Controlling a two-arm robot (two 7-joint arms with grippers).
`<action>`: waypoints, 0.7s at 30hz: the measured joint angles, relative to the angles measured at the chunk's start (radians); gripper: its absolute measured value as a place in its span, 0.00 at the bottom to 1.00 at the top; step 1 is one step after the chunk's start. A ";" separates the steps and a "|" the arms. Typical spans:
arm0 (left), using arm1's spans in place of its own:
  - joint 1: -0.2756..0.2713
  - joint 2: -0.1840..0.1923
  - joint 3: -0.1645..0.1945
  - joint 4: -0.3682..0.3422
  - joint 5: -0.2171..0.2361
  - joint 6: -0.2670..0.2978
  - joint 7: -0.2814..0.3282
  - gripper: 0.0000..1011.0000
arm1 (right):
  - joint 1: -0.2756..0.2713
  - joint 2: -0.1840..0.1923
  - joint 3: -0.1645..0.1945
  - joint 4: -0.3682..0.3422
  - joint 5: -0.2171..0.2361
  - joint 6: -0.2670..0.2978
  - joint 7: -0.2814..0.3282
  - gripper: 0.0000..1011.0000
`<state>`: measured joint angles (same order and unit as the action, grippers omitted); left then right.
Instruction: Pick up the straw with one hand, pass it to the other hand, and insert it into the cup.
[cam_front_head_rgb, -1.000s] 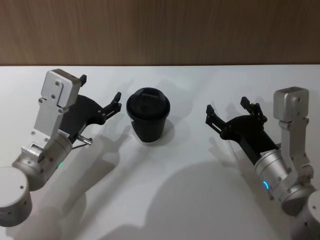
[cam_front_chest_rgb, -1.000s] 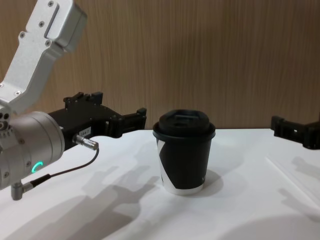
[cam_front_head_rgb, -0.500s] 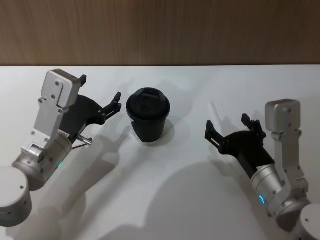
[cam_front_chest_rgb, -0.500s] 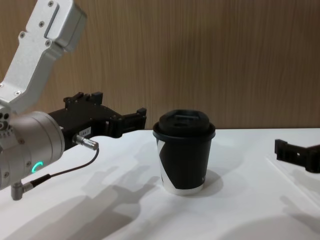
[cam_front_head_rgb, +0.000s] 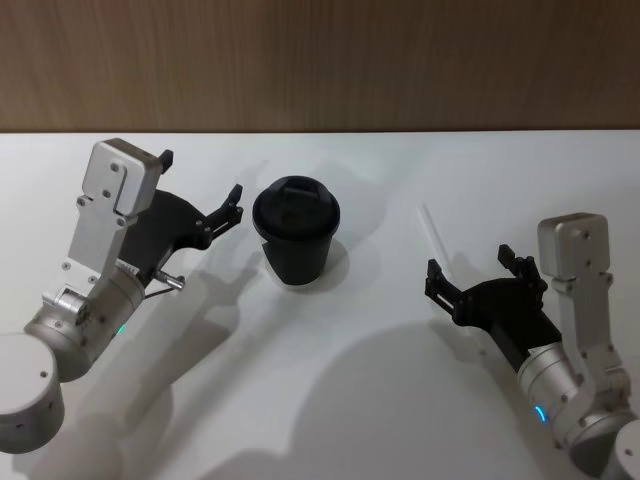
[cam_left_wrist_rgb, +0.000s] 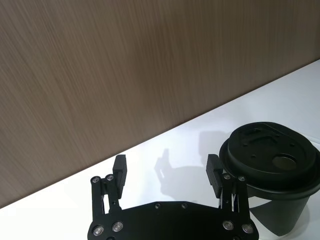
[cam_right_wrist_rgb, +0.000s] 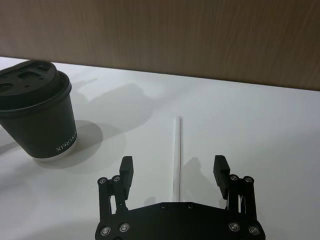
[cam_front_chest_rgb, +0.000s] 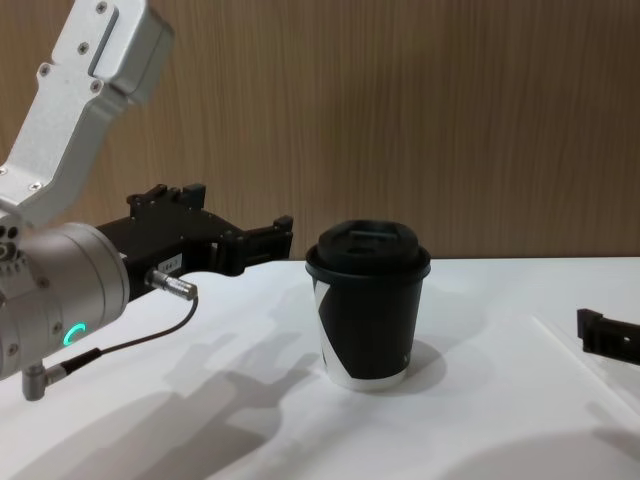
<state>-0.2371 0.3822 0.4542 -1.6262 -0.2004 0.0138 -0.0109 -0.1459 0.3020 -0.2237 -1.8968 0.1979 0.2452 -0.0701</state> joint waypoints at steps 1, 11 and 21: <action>0.000 0.000 0.000 0.000 0.000 0.000 0.000 0.99 | -0.001 0.003 0.003 0.000 0.000 0.001 0.004 0.99; 0.000 0.000 0.000 0.000 0.000 0.000 0.000 0.99 | 0.005 0.024 0.023 0.024 0.006 0.002 0.048 0.99; 0.000 0.000 0.000 0.000 0.000 0.000 0.000 0.99 | 0.019 0.028 0.039 0.056 0.028 0.004 0.089 0.99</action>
<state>-0.2371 0.3821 0.4542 -1.6262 -0.2004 0.0139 -0.0109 -0.1273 0.3305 -0.1849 -1.8408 0.2260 0.2491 0.0190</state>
